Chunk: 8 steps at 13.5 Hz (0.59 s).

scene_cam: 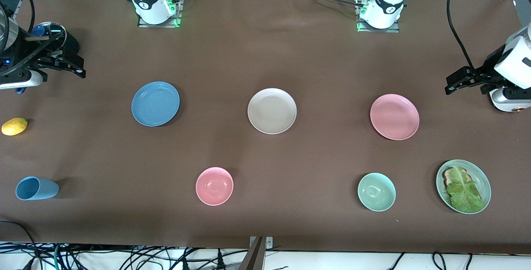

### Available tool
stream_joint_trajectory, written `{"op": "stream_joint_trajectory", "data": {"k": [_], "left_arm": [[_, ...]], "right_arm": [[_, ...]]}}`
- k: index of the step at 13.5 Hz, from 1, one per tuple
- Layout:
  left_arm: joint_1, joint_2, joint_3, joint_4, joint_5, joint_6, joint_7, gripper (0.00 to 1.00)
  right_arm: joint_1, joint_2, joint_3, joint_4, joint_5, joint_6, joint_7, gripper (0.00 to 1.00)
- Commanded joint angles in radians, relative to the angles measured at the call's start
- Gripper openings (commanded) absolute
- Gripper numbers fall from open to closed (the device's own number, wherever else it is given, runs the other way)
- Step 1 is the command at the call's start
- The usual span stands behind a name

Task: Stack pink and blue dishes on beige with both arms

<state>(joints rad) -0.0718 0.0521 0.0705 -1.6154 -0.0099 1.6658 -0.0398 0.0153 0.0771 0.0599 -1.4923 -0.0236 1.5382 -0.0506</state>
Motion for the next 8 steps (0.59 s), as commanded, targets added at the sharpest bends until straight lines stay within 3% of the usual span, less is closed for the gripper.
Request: {"op": "stream_joint_trajectory", "data": {"k": [1, 8], "left_arm": [[0.0, 0.017, 0.002, 0.034, -0.009, -0.011, 0.012, 1.0], [0.016, 0.063, 0.008, 0.034, -0.002, -0.011, 0.017, 1.0]], "right_arm": [[0.002, -0.017, -0.002, -0.013, 0.005, -0.004, 0.008, 1.0], [0.002, -0.02, -0.002, -0.011, 0.005, -0.007, 0.008, 1.0]]}}
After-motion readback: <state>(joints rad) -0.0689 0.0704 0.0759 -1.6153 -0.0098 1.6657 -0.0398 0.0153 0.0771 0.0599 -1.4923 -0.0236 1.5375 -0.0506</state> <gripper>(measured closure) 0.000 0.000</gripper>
